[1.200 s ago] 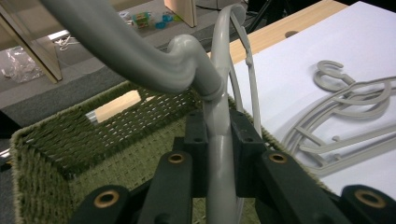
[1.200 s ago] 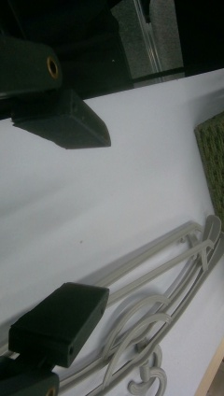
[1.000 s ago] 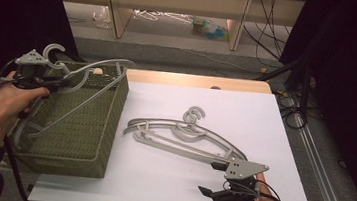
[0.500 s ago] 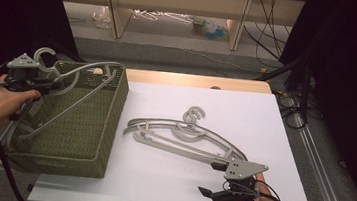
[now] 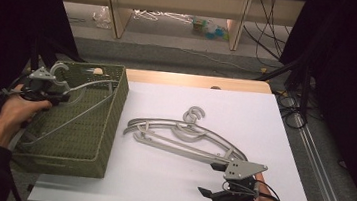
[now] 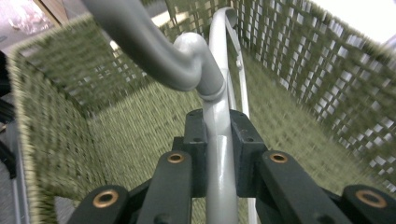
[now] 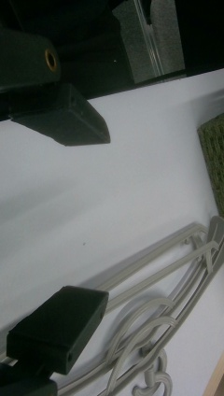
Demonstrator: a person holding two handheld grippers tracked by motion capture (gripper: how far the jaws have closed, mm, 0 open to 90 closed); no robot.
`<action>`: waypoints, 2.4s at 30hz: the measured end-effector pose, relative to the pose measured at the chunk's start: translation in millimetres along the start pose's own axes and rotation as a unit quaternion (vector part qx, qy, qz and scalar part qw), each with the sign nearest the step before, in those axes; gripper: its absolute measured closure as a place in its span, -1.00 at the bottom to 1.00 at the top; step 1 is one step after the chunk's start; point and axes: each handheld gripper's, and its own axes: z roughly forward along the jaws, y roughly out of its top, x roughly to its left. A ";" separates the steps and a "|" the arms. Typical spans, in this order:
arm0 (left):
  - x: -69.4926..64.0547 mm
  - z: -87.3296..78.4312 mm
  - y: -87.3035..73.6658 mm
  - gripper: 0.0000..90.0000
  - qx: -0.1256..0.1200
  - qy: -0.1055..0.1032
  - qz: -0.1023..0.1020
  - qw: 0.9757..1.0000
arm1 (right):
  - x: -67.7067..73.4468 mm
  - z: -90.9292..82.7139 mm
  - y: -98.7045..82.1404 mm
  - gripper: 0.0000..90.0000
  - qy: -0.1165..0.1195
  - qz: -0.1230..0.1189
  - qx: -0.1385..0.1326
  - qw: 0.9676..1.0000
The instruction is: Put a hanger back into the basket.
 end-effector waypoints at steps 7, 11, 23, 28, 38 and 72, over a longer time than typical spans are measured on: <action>2.1 18.4 -13.7 0.73 0.038 0.011 -0.015 0.999 | 0.1 0.6 -0.3 -0.53 0.001 0.000 0.000 1.000; 9.1 18.9 -21.8 0.71 0.040 0.039 -0.045 0.997 | 0.1 0.8 -0.8 -0.53 -0.001 0.001 0.002 1.000; 5.8 5.5 -21.2 -0.03 0.029 0.085 -0.084 0.992 | -0.8 2.9 -1.5 -0.53 0.001 0.003 -0.002 1.000; -7.3 -17.9 -12.8 -0.21 -0.025 0.064 -0.093 0.993 | -1.0 2.8 -2.0 -0.53 0.001 0.004 0.002 1.000; -58.0 -51.6 -5.0 -0.33 -0.122 0.021 -0.084 0.989 | -1.7 4.3 -2.9 -0.53 -0.005 0.008 -0.006 1.000; -243.6 -33.9 -22.4 -0.63 -0.215 -0.190 0.017 0.958 | -11.7 1.4 -8.5 -0.54 -0.041 0.058 -0.042 0.997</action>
